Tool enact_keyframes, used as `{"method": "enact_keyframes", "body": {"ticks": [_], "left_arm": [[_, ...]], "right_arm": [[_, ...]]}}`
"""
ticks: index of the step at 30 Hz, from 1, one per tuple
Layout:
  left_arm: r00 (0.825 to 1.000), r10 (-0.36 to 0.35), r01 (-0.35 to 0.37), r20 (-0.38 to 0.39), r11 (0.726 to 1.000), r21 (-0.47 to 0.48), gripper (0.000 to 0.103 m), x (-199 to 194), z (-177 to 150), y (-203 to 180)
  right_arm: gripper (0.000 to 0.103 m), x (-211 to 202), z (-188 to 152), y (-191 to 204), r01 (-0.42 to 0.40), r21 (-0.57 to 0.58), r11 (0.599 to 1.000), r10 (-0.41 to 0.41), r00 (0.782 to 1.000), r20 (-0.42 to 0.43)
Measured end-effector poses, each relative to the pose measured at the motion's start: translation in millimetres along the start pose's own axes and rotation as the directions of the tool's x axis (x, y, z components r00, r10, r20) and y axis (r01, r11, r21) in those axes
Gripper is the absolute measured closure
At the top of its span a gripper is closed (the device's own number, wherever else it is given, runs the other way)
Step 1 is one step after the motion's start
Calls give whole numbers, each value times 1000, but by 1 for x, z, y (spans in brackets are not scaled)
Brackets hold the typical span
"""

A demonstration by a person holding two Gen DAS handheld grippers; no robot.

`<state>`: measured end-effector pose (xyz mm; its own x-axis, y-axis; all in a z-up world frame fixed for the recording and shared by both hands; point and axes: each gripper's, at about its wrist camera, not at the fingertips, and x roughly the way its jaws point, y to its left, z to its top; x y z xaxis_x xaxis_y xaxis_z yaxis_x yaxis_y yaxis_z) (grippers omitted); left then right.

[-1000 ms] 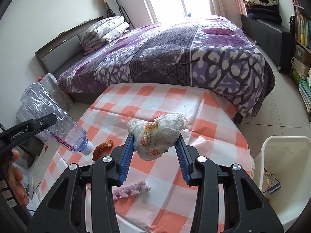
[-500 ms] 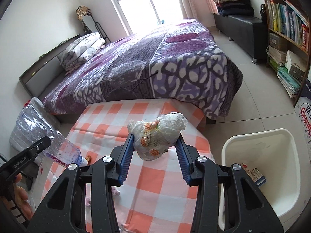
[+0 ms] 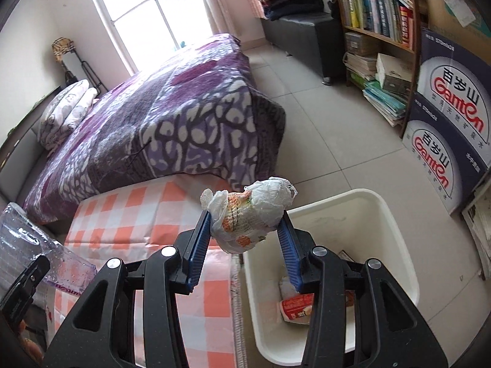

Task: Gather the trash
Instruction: 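Carry the water bottle and wrapper toward the white bin with both tools, then open both tools over the bin, dropping the bottle and wrapper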

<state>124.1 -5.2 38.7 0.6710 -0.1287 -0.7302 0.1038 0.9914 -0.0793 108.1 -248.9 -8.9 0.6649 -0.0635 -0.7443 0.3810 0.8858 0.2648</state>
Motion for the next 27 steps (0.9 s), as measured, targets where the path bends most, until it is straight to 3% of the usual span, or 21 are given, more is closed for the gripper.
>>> {"method": "enact_keyframes", "body": {"ticks": [4, 9, 22, 27], "left_arm": [[999, -42, 43, -15, 998, 43, 64, 7, -7, -33], [993, -111, 114, -43, 990, 82, 64, 10, -15, -71], [967, -230, 248, -107, 948, 199, 64, 12, -40, -154], [945, -284, 315, -162, 925, 215, 64, 18, -51, -175]], "right_arm": [[58, -1, 4, -24, 54, 40, 998, -54, 999, -6], [34, -10, 7, -44, 122, 57, 991, -124, 992, 31], [24, -35, 21, -110, 157, 172, 973, -173, 981, 83], [21, -40, 23, -132, 150, 223, 963, -172, 982, 82]]}}
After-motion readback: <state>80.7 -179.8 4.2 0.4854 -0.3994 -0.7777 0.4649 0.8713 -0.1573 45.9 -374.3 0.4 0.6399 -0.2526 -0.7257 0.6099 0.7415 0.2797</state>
